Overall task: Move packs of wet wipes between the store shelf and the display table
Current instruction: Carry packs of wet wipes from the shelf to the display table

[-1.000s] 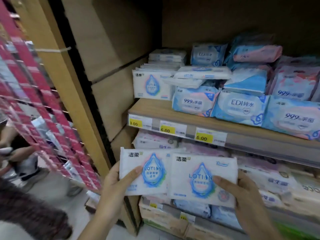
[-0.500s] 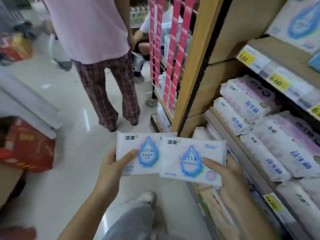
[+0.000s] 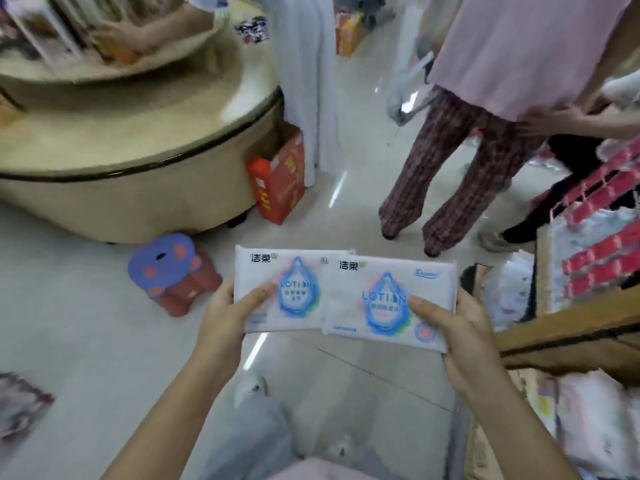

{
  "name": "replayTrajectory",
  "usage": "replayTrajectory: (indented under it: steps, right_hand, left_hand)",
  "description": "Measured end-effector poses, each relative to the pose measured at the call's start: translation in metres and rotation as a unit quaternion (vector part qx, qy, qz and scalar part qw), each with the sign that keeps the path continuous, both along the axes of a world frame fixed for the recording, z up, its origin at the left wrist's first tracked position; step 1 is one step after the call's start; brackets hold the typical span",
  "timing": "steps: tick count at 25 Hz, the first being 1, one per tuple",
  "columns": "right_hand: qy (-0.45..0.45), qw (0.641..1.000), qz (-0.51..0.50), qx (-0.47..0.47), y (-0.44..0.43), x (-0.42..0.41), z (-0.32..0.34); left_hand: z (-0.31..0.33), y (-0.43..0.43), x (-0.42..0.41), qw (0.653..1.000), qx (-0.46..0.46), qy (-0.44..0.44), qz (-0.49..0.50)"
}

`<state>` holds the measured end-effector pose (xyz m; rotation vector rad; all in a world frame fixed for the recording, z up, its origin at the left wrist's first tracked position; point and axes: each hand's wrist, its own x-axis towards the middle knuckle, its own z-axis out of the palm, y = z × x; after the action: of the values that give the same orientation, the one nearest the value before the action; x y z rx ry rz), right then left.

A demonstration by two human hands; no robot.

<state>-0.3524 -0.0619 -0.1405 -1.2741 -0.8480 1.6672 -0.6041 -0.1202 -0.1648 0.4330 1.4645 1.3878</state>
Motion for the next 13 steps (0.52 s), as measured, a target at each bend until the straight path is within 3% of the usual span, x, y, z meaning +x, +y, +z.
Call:
replayTrajectory:
  steps: [5,13]
  right_hand:
    - [-0.001,0.993,0.121,0.012,0.038,-0.135,-0.001]
    - [-0.004,0.98,0.199,0.001,0.078,-0.325,-0.006]
  left_hand:
    - [-0.001,-0.029,-0.114,0.993,-0.004,-0.02,0.12]
    - [0.005,-0.024,-0.294,0.985,-0.013,0.0,0.17]
